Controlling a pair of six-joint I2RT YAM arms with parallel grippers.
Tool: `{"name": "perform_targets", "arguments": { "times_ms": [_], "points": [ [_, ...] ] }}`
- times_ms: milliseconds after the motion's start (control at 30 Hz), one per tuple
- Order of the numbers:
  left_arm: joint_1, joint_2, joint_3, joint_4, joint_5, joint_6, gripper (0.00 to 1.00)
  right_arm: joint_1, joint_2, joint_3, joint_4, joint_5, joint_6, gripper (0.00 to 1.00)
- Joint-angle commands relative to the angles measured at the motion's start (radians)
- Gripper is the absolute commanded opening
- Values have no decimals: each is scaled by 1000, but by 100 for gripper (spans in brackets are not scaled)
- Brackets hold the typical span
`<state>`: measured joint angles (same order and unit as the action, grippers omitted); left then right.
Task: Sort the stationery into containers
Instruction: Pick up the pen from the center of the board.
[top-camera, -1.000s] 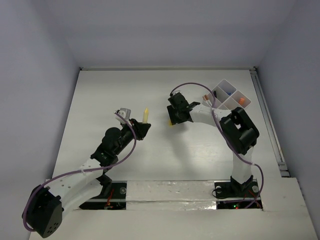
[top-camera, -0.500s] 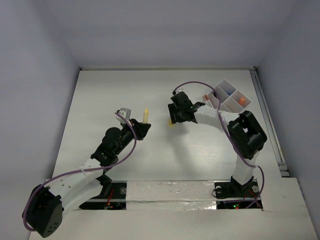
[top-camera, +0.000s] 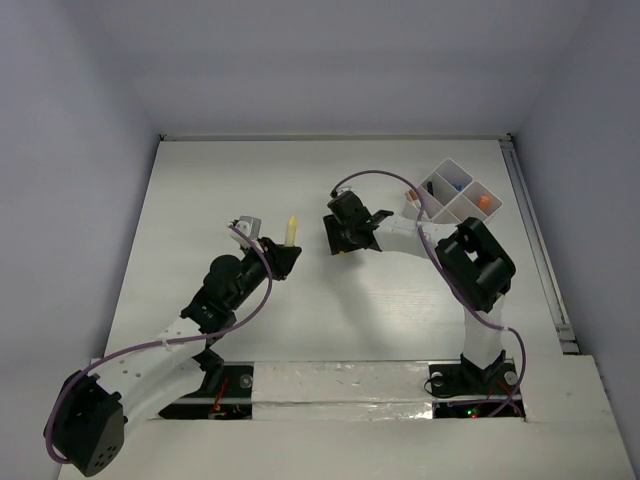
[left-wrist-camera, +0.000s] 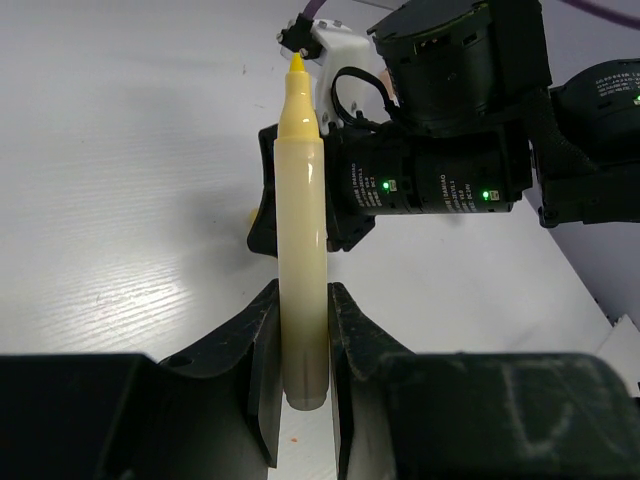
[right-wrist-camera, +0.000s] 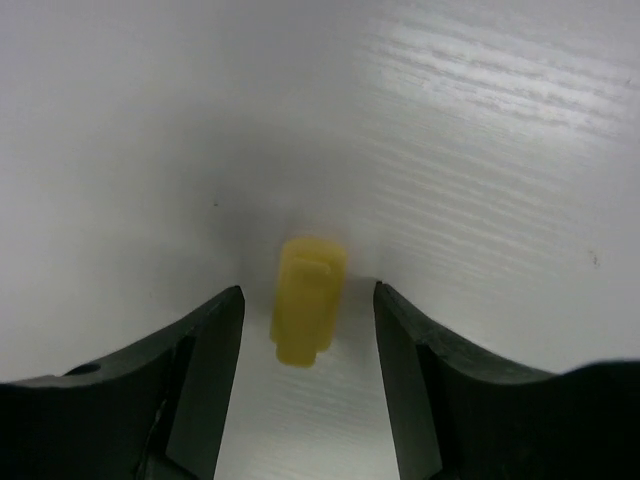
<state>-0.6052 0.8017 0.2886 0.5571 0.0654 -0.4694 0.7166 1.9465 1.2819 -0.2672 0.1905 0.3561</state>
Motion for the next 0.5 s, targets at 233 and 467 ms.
{"name": "perform_targets", "arguments": {
  "times_ms": [233,467],
  "points": [
    [-1,-19,-2,53,-7,12,0,7,51,30,5,93,17,46],
    [-1,-9,0,55,-6,12,0,7,52,43,-10,112,1,14]
  ]
}}
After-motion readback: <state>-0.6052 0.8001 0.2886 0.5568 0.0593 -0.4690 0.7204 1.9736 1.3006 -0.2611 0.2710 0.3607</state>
